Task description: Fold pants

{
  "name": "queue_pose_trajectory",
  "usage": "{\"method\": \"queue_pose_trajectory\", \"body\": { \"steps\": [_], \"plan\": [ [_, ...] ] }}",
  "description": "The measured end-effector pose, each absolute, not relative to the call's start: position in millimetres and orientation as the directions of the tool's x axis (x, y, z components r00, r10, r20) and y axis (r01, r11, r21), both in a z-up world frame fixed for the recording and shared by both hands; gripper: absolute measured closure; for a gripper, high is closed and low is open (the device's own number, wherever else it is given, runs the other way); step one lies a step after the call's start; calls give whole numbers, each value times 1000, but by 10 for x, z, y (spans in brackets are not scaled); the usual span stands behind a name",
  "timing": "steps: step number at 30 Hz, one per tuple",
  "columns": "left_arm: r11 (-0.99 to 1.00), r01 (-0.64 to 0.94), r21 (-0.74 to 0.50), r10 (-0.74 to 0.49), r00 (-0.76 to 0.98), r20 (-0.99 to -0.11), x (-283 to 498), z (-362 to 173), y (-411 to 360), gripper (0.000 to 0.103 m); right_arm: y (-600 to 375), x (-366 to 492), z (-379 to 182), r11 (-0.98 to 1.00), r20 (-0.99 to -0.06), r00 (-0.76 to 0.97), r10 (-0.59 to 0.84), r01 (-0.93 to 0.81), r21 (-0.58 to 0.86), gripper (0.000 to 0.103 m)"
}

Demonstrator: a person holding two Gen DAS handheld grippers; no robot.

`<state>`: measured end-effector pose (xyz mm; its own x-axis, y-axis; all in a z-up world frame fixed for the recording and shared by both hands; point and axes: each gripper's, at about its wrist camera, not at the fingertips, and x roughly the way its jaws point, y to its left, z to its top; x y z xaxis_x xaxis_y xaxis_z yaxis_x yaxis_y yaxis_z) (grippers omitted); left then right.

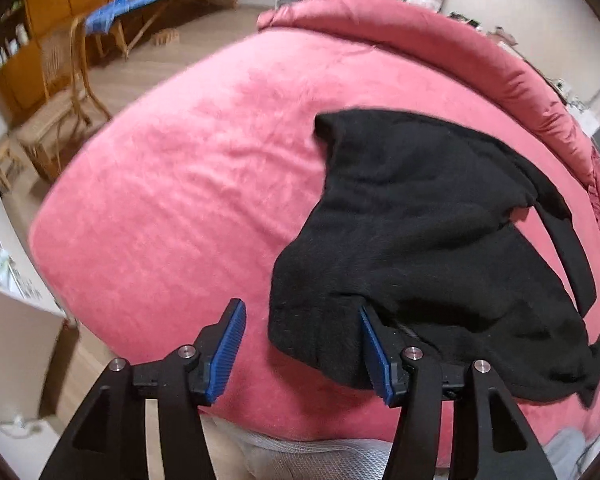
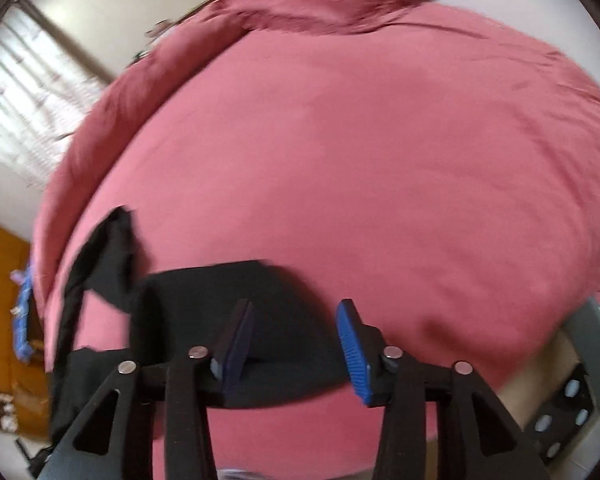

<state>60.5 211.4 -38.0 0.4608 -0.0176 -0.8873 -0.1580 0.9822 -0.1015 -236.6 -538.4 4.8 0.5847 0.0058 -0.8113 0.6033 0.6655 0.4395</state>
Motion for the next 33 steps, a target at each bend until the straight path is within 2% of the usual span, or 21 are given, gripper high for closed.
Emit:
{"method": "queue_pose_trajectory", "body": {
  "steps": [2,4,5,7,10,12,16,17,18,19,20,23,24,26,28,31,33],
  "plan": [
    [987,-153,-38,40,475,-879,566,-265,2075,41,-5228,-2027,160,705,-795,601,88,526,476,45],
    [984,-172,43,119,459,-880,541,-224,2123,40,-5014,-1711,286,757,-803,586,107,476,448,44],
    [975,-203,86,171,451,-876,517,-208,2183,40,-4934,-1570,317,777,-818,565,106,467,423,42],
    [972,-213,101,193,474,-859,478,-162,2221,40,-4802,-1197,342,803,-867,487,107,471,364,41],
    [991,-134,18,90,552,-829,431,-75,2025,36,-4595,-626,142,850,-954,288,86,478,221,41],
    [998,-54,-23,13,578,-816,460,-85,1760,26,-4532,-403,-33,839,-987,155,44,530,120,41],
    [987,157,-42,-122,551,-826,585,-279,1048,25,-4520,-260,-468,825,-998,-29,49,564,24,41],
    [980,196,-28,-131,535,-835,625,-360,891,25,-4513,-294,-546,830,-998,-46,41,558,8,52],
    [971,238,-13,-136,509,-850,676,-469,722,25,-4505,-354,-572,839,-999,-32,24,544,3,66],
    [965,264,-10,-143,488,-861,716,-554,606,25,-4503,-445,-542,852,-1000,5,2,523,4,76],
    [958,286,-21,-157,461,-874,767,-643,510,25,-4517,-505,-512,854,-999,34,20,519,35,94],
    [944,325,-54,-186,388,-903,861,-841,286,28,-4753,-809,-141,772,-961,235,143,581,257,97],
    [942,333,-39,-171,376,-911,886,-898,237,28,-4840,-908,135,750,-922,352,161,564,346,97],
    [940,342,-18,-149,361,-921,909,-972,193,29,-4925,-1093,635,743,-849,508,144,511,432,97],
    [941,336,-30,-154,348,-925,913,-1014,218,29,-4989,-1409,1190,725,-704,691,162,402,560,97],
    [947,317,-45,-154,328,-932,906,-1075,279,29,-4997,-1887,1601,719,-567,811,142,309,623,97],
    [948,318,-25,-130,315,-940,873,-1118,306,29,-5047,-2236,1536,707,-518,847,120,293,644,97]
  ]
}}
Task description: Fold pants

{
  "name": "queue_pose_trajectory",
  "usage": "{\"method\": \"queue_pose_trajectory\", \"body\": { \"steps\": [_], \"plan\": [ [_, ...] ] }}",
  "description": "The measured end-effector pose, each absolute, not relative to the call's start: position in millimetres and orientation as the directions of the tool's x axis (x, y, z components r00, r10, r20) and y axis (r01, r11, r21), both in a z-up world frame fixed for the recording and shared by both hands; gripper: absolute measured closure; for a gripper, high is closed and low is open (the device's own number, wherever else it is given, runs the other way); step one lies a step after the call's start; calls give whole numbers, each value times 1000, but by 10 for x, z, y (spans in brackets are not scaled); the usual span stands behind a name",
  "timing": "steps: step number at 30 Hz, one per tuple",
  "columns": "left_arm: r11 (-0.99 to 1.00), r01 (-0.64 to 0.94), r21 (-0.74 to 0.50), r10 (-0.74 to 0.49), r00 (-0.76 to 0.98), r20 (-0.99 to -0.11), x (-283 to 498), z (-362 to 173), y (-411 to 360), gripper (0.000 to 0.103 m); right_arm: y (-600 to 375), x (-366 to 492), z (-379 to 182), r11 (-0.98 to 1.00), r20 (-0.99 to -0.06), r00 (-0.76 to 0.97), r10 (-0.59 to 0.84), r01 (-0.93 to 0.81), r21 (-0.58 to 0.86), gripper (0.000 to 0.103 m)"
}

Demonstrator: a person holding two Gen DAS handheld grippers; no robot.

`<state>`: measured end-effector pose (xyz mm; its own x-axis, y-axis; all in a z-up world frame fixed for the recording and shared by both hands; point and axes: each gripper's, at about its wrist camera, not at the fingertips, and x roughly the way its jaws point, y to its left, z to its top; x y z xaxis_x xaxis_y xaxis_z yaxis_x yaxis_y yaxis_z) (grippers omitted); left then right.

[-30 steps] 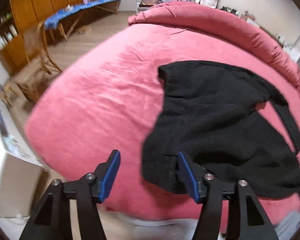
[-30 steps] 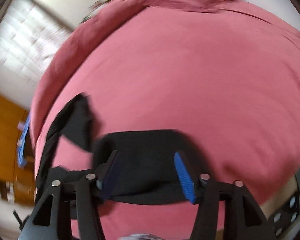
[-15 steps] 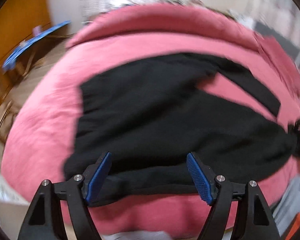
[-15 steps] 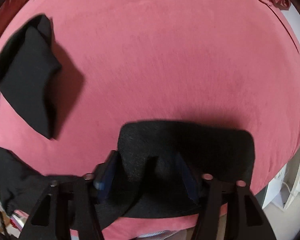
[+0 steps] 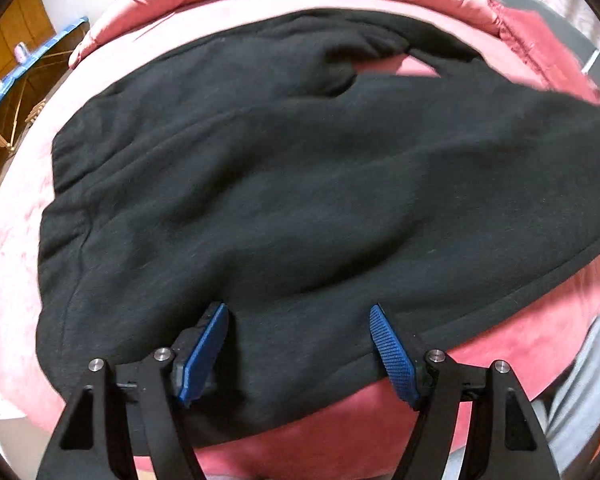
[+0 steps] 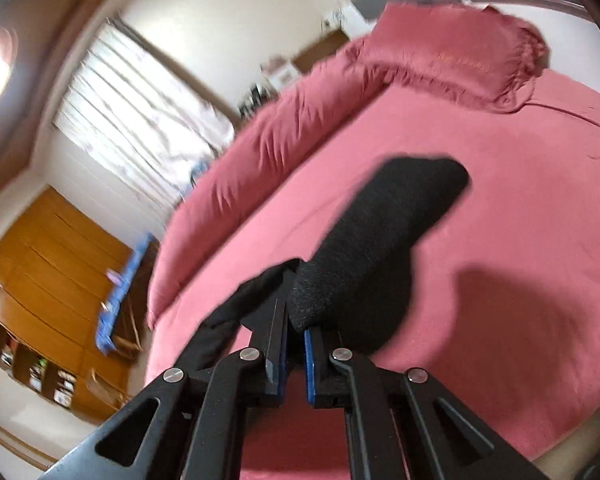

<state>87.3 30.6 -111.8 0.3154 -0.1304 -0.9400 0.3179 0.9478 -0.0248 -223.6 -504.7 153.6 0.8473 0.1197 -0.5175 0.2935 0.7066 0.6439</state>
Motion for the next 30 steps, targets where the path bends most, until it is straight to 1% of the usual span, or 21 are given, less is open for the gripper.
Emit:
{"method": "queue_pose_trajectory", "body": {
  "steps": [1,2,4,7,8,9,10,11,12,13,15,17,18,19,21,22,23,24,26,29,30],
  "plan": [
    [947,322,-17,-121,307,-944,863,-1150,324,29,-5116,-2397,1401,683,-520,848,104,319,657,97],
    [946,325,-11,-115,301,-947,856,-1172,337,29,-5163,-2467,1192,652,-542,834,102,356,669,97],
    [946,324,-17,-115,287,-951,812,-1187,375,29,-5398,-2776,486,549,-599,794,103,457,700,96],
    [947,322,-11,-106,277,-955,788,-1169,426,29,-5596,-3051,-354,473,-699,710,85,589,655,87],
    [946,325,-1,-96,275,-957,785,-1165,443,29,-5635,-3159,-585,447,-736,672,84,635,631,75],
    [944,329,6,-90,275,-957,774,-1152,473,29,-5686,-3277,-753,424,-773,630,72,682,596,70],
    [942,334,13,-85,276,-957,762,-1137,502,29,-5734,-3395,-899,397,-804,592,56,725,562,71],
    [942,336,16,-84,282,-956,760,-1125,503,29,-5766,-3478,-937,386,-798,600,52,725,570,72],
    [942,335,11,-93,292,-952,752,-1091,543,29,-5805,-3560,-919,380,-778,627,43,710,593,71],
    [944,331,-3,-108,300,-948,722,-1035,581,29,-5842,-3620,-850,388,-776,630,7,713,583,65],
    [951,305,-40,-146,333,-931,720,-950,667,29,-5877,-3638,-679,453,-774,630,-57,707,543,64],
    [960,268,-77,-170,345,-923,757,-907,735,29,-5912,-3525,-497,527,-766,637,-92,684,505,63],
    [964,252,-83,-168,340,-925,769,-903,769,29,-5916,-3440,-492,557,-761,641,-98,669,492,62],
    [968,238,-77,-155,331,-931,808,-886,749,29,-5947,-3310,-465,578,-762,640,-101,661,478,58],
    [970,238,-45,-122,320,-939,851,-881,741,29,-5917,-3173,-496,564,-789,602,-121,696,445,57],
    [969,243,-37,-116,322,-940,859,-885,696,29,-5920,-3150,-519,548,-804,570,-169,732,404,55],
    [969,246,-35,-117,326,-938,855,-874,657,29,-5907,-3105,-497,548,-794,575,-201,737,395,55],
    [969,244,-41,-123,332,-935,861,-842,640,29,-5872,-3035,-454,560,-772,603,-202,718,414,55],
    [971,229,-71,-149,345,-927,938,-794,593,29,-5727,-2776,-315,600,-723,675,-146,642,477,55],
    [977,188,-103,-170,385,-907,1085,-757,532,23,-5417,-2187,-244,687,-713,701,-13,524,503,55],
    [977,178,-113,-177,398,-900,1157,-752,474,23,-5294,-1986,-235,708,-716,697,30,491,508,55]
  ]
}}
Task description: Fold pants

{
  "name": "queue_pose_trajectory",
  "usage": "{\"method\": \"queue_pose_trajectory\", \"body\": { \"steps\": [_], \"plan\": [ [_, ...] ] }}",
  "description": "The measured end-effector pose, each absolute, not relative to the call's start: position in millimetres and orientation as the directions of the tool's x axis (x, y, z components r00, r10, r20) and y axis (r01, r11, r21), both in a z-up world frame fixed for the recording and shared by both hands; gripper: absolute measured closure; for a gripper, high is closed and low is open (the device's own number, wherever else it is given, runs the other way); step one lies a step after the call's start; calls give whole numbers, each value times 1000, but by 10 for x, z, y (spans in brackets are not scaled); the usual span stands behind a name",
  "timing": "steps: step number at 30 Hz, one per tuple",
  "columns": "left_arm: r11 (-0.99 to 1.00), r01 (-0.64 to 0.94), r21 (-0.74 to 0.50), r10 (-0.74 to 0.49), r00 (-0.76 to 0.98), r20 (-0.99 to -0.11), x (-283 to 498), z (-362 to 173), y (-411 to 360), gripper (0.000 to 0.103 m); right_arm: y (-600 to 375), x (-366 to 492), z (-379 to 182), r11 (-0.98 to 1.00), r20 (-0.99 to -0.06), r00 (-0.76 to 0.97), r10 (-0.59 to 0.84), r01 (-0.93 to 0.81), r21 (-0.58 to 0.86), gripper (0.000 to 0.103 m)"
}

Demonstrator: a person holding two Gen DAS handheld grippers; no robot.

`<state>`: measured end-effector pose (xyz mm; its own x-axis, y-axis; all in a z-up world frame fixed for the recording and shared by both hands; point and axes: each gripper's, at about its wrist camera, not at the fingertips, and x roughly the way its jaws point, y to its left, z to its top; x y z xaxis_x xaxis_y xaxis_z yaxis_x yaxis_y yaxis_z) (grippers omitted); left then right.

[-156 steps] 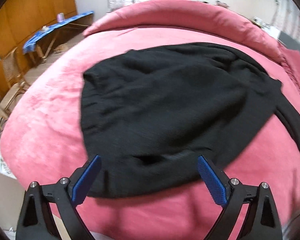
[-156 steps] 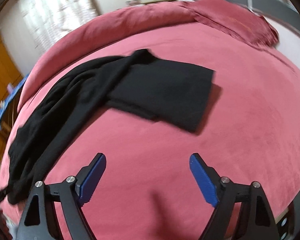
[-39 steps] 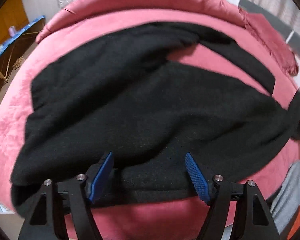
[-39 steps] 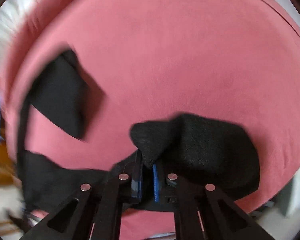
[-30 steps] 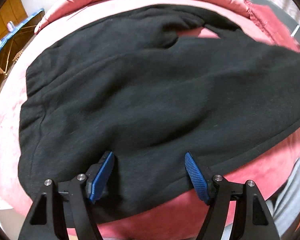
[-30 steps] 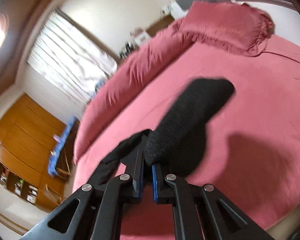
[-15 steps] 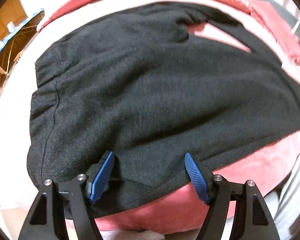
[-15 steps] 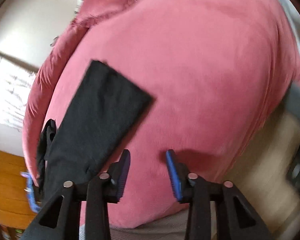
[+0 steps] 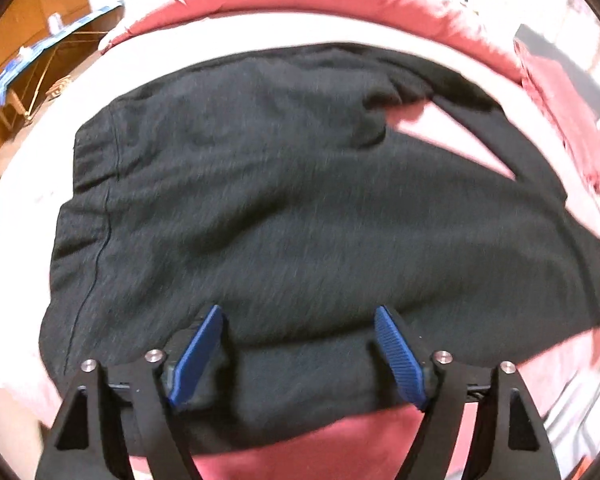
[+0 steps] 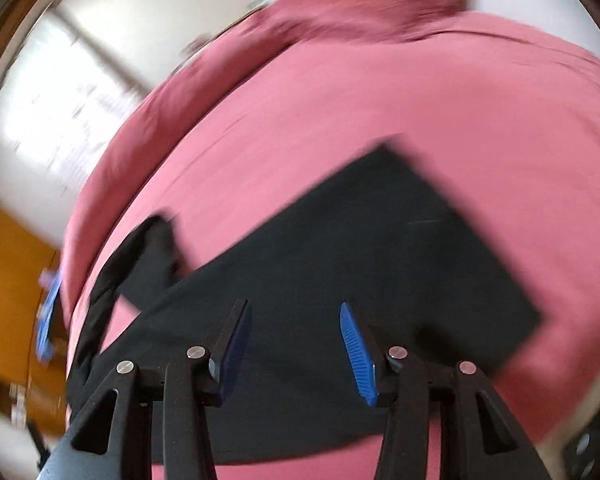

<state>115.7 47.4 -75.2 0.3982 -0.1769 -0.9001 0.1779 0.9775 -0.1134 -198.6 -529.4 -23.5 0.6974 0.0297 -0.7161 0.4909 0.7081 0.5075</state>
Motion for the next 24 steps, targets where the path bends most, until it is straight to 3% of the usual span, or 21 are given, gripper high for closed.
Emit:
{"method": "queue_pose_trajectory", "body": {
  "steps": [7,10,12,16,17,19,24],
  "plan": [
    [975,145,-167,-215,439,-873,1466,-812,265,20,-4693,-692,-224,746,-687,675,270,304,592,54],
    [974,130,-185,-224,444,-868,1630,-854,252,20,-4654,-271,-346,705,-702,634,325,332,627,53],
    [974,109,-198,-226,454,-862,1726,-868,307,20,-4640,-80,-466,684,-719,606,340,365,632,45],
    [972,55,-228,-227,471,-853,1964,-1014,409,18,-4533,225,-771,651,-757,528,386,426,629,44],
    [971,53,-233,-229,476,-849,2016,-1051,409,18,-4495,248,-772,665,-770,519,371,430,610,47],
    [972,75,-222,-229,506,-832,2036,-1075,366,12,-4393,385,-709,751,-816,487,311,399,525,73],
    [976,217,18,-118,596,-794,1832,-1215,38,1,-4452,651,-343,837,-848,466,253,334,433,83]
  ]
}}
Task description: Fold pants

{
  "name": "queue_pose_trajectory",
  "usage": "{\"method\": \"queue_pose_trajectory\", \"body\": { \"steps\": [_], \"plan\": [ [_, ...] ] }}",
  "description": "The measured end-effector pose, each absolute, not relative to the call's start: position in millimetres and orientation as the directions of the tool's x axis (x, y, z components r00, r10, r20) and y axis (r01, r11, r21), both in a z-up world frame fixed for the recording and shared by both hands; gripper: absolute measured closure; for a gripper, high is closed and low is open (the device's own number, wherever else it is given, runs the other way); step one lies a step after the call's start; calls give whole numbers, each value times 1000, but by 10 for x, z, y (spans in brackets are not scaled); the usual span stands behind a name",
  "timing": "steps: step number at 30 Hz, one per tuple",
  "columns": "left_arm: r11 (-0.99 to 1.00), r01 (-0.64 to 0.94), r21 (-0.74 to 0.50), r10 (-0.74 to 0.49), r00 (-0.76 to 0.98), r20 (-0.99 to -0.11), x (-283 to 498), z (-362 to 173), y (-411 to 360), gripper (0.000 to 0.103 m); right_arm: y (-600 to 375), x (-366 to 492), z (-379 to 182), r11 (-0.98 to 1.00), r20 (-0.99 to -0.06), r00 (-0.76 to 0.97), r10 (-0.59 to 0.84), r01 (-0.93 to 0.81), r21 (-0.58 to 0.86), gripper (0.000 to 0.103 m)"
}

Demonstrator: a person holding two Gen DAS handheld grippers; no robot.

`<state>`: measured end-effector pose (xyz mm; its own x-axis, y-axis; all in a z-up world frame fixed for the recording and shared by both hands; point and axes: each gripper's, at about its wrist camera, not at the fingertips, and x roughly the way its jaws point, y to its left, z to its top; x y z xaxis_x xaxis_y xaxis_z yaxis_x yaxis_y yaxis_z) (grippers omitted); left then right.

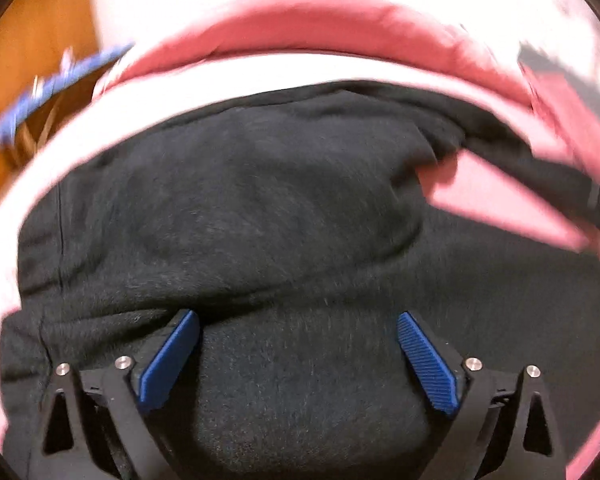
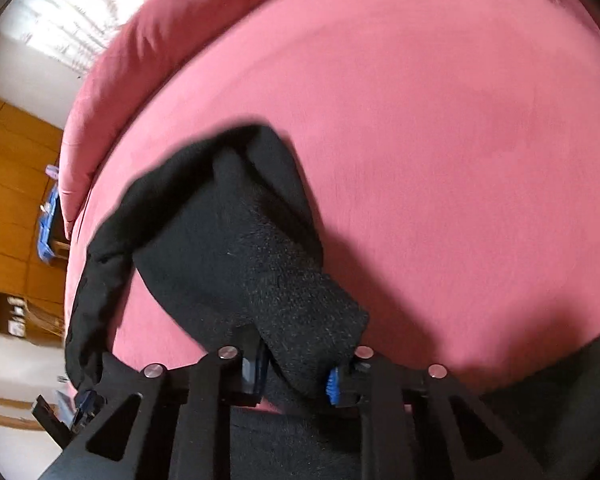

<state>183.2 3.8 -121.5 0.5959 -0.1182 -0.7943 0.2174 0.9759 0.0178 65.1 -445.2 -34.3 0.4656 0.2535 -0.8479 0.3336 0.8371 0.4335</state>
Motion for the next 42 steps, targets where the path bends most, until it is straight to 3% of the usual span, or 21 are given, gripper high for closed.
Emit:
{"method": "queue_pose_trajectory", "body": {
  "steps": [3,7,11,13,14,21,25,32,35,42],
  "plan": [
    [973,233,-8,-158,634,-757,1717,-1252,95,0,-4593,700,258,910,-831,547,101,286,299,85],
    [968,251,-20,-182,644,-743,1652,-1241,141,0,-5061,726,934,918,-789,600,-136,375,127,85],
    [965,260,-27,-196,651,-733,1626,-1260,163,0,-5639,832,1070,850,-752,522,-402,518,-95,82],
    [964,264,-34,-204,651,-731,1634,-1268,175,0,-5922,809,882,716,-723,358,-591,646,-264,71],
    [963,266,-36,-207,652,-729,1634,-1268,178,0,-6037,775,746,660,-710,291,-641,681,-317,60],
    [962,271,-31,-208,656,-725,1647,-1284,188,0,-5726,248,-185,814,-831,350,-431,549,-191,59],
    [962,272,-26,-203,646,-736,1671,-1277,175,0,-5459,-133,-473,846,-875,412,-253,533,7,59],
    [970,243,-9,-159,604,-781,1542,-1072,312,1,-5018,-619,-390,875,-853,479,-206,480,58,58],
    [983,179,-46,-149,622,-769,1477,-861,596,1,-4902,-868,-309,886,-842,511,-171,454,96,55],
    [998,-42,-38,-3,635,-773,1172,-606,1527,1,-4892,-1537,-196,842,-845,519,-127,507,185,55]
  ]
}}
